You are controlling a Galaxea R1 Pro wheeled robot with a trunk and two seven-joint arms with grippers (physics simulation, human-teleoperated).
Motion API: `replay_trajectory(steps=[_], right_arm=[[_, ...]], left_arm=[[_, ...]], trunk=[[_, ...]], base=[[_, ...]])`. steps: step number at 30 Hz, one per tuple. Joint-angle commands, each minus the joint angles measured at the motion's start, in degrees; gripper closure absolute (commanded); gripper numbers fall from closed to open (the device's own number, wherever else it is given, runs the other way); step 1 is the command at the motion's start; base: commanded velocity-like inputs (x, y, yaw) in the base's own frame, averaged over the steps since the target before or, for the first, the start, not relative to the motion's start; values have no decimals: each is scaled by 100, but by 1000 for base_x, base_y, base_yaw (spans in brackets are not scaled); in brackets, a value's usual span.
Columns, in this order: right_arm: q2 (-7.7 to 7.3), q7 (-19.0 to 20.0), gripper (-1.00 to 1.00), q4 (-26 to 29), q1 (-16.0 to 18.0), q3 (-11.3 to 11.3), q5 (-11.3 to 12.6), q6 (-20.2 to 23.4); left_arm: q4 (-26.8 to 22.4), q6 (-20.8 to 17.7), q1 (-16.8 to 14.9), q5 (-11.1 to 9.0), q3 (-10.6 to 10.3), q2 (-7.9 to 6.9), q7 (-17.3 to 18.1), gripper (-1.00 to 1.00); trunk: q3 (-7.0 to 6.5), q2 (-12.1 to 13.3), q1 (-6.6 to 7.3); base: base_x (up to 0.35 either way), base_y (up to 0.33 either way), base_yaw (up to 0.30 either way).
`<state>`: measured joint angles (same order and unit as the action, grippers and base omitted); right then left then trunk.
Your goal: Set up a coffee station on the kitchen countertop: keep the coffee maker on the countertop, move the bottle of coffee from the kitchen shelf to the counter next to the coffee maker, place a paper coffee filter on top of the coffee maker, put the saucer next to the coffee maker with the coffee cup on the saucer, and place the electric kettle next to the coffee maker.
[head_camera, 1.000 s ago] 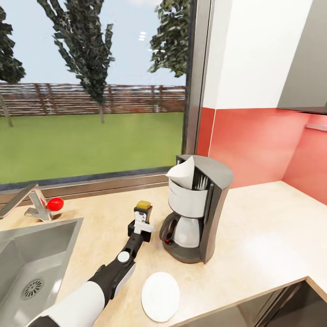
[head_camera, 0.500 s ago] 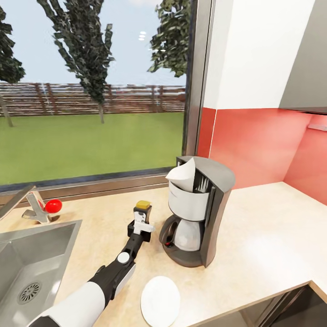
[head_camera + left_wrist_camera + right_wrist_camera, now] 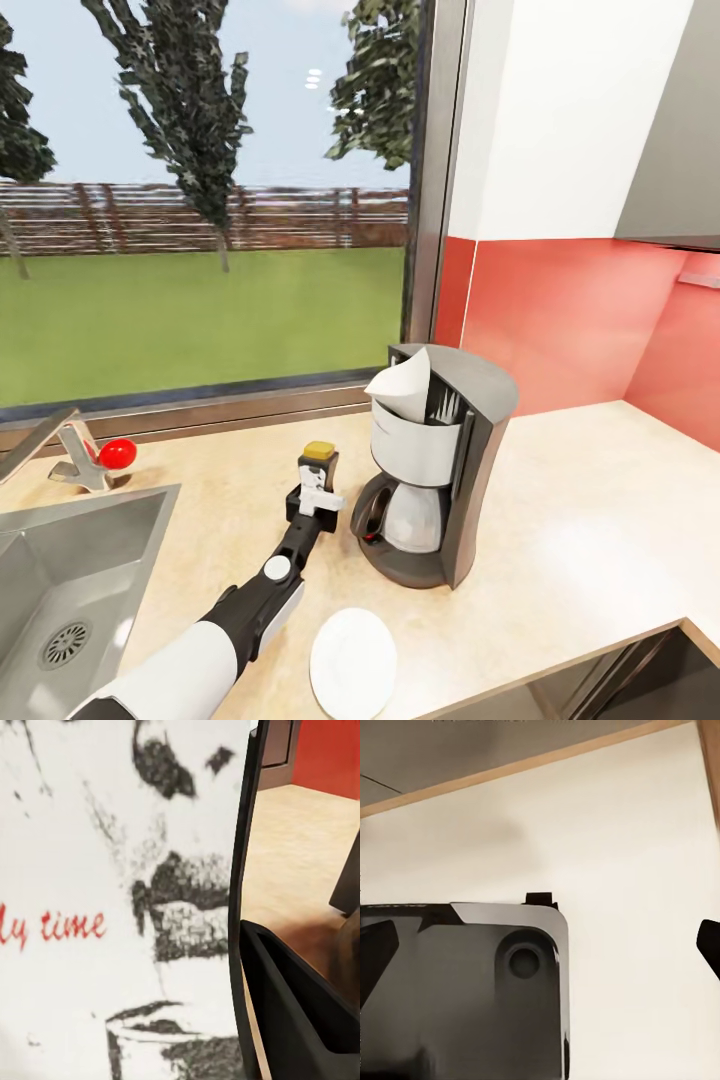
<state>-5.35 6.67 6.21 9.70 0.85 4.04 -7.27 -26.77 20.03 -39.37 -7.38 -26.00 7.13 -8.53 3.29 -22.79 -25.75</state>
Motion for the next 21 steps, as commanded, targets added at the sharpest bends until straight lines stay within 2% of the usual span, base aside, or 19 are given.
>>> replay_trajectory(steps=[1,15,18,21], right_arm=[[-2,27,-100,-7,5,7,43,-20],[-1,27,-100,-6,5,3,44,-20],[-1,27,-100,-6,5,3,44,-20],[-1,27,-100,-6,5,3,44,-20]], left_arm=[[2,25,-9,-52,-48,-3,-35,100],[20,148,-9,-53,-41,-1,-35,100],[15,155,-9,-180,-45,-1,-32,100],[-7,159,-9,-340,-47,-1,-27,100]], trunk=[[14,-13,-4],[105,-53,-25],[167,-173,-91],[189,-173,-91]], base=[[0,0,0],[0,0,0],[0,0,0],[0,0,0]])
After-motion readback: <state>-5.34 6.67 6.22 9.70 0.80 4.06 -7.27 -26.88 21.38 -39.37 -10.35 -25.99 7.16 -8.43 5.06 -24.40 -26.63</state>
